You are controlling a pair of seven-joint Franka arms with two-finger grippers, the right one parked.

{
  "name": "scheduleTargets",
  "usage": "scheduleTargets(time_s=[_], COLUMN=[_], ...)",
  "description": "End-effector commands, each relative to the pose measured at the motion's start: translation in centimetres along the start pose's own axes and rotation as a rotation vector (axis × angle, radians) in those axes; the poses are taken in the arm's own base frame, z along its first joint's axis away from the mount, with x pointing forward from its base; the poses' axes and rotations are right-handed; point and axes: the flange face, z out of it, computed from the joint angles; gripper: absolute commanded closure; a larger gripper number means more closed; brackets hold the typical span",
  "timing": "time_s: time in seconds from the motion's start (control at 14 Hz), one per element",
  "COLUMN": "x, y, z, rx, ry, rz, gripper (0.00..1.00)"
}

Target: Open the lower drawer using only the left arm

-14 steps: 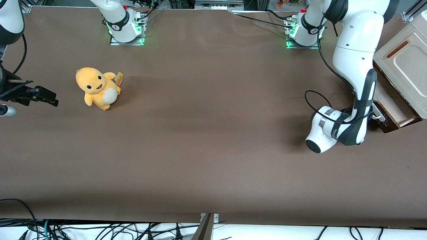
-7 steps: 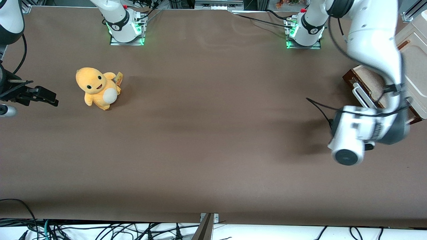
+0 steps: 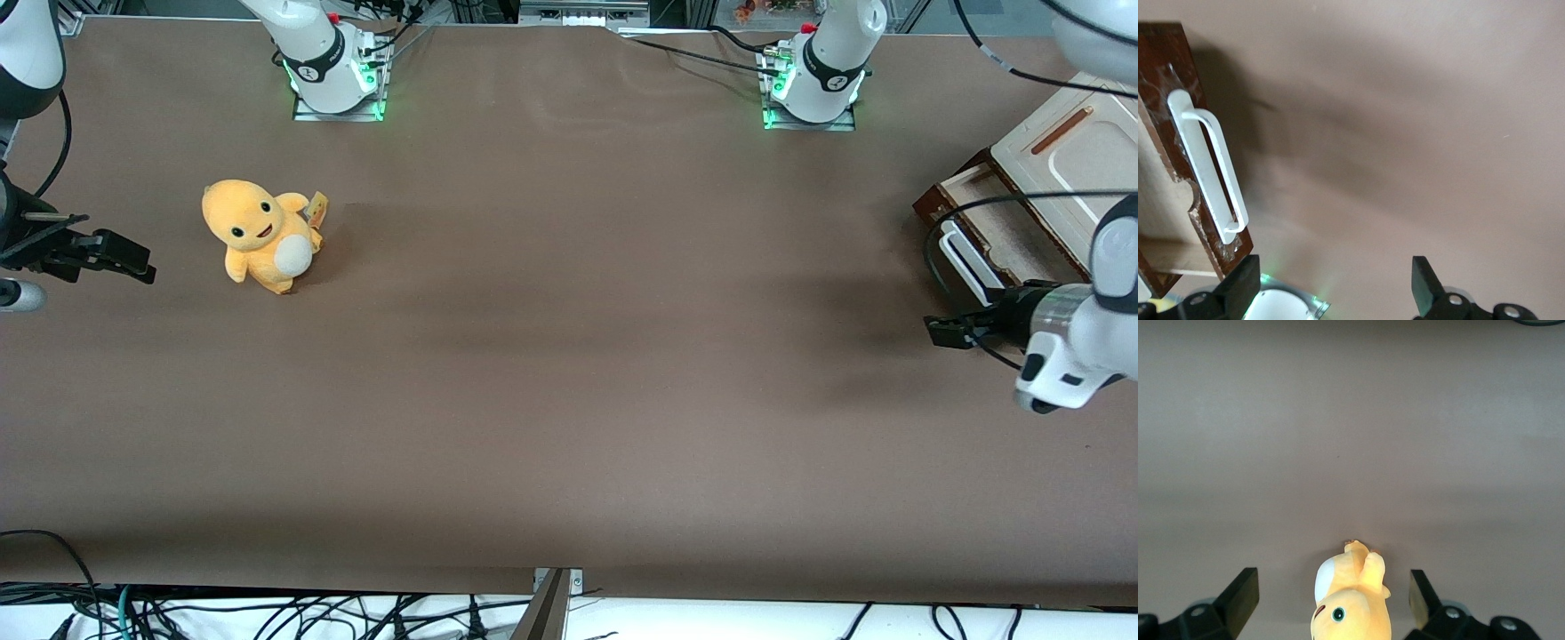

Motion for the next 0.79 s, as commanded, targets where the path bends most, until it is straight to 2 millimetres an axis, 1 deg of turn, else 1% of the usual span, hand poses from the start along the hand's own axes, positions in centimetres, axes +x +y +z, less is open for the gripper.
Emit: scheduleTargets(time_s=[0.0, 0.07, 0.14, 0.21, 0.29, 0.36, 0.43, 0.5, 0.57, 0.64, 0.71], x=[-0.6, -1.2, -2.6, -3.7, -5.5, -6.6, -7.7, -9.4, -11.6, -13.4, -14.5], y=[-1.7, -2.3, -3.1, -3.5, -4.5, -5.0, -5.7, -5.9, -5.0, -4.1, -3.9], z=[-3.1, -3.9, -5.6, -6.6, -7.6, -7.5, -7.9, -8.8, -9.4, -10.3, -10.8], rx=[-0.063, -0.064, -0.073, -0.08, -0.092, -0.101, -0.109, -0.111, -0.101, -0.101, -0.1], ry=[0.056, 0.067, 0.107, 0.16, 0.219, 0.264, 0.307, 0.33, 0.353, 0.38, 0.387], rz=[0.1, 0.145, 0.178, 0.207, 0.231, 0.257, 0.27, 0.283, 0.312, 0.331, 0.342], gripper=[0.0, 0.0, 0.0, 0.0, 0.0, 0.0, 0.0, 0.0, 0.0, 0.0, 0.0])
